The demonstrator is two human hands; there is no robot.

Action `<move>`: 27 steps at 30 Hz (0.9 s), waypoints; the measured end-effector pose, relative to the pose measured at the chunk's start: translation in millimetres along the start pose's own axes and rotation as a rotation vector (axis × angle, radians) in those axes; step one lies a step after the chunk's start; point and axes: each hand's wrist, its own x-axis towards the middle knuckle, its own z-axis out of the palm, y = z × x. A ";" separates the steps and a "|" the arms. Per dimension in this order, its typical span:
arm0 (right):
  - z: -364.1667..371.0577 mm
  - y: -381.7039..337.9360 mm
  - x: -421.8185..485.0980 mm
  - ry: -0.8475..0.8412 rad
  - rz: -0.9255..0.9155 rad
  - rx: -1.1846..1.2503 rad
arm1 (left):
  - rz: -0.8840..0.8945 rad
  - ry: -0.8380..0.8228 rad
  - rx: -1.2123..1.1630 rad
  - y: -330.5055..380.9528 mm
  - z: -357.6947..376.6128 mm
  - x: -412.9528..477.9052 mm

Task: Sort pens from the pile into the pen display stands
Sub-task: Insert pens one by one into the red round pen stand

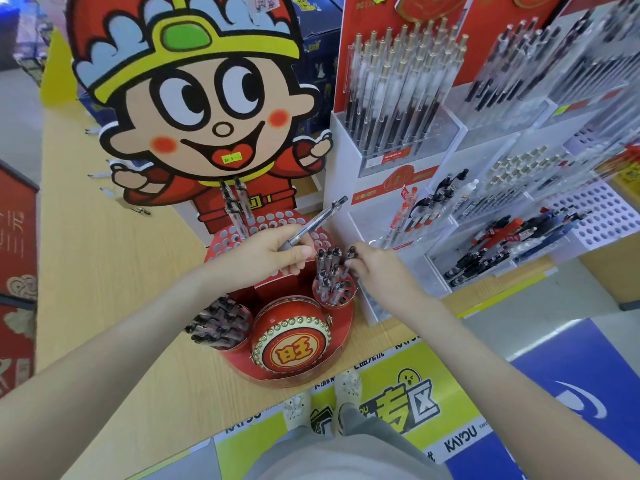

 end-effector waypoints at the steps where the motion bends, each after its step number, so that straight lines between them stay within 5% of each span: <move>1: -2.2 -0.3 -0.1 -0.024 0.018 0.018 | 0.005 -0.007 0.013 1.5 0.2 0.3; 6: -16.2 -11.7 -17.3 0.115 -0.009 0.341 | 0.044 -0.080 0.082 6.9 1.3 2.1; 11: -31.0 -31.1 -24.2 0.143 -0.036 0.965 | 0.123 -0.168 0.262 17.7 6.2 8.0; 16: -44.1 -30.6 -27.1 0.301 -0.125 1.103 | 0.228 -0.076 0.378 17.3 9.4 12.4; 20: -53.0 -10.6 -36.5 0.490 -0.128 0.927 | 0.365 -0.016 0.621 -4.1 10.4 11.9; 27: -6.4 6.4 -41.8 0.249 0.003 0.445 | 0.319 -0.109 0.699 -13.9 22.4 10.6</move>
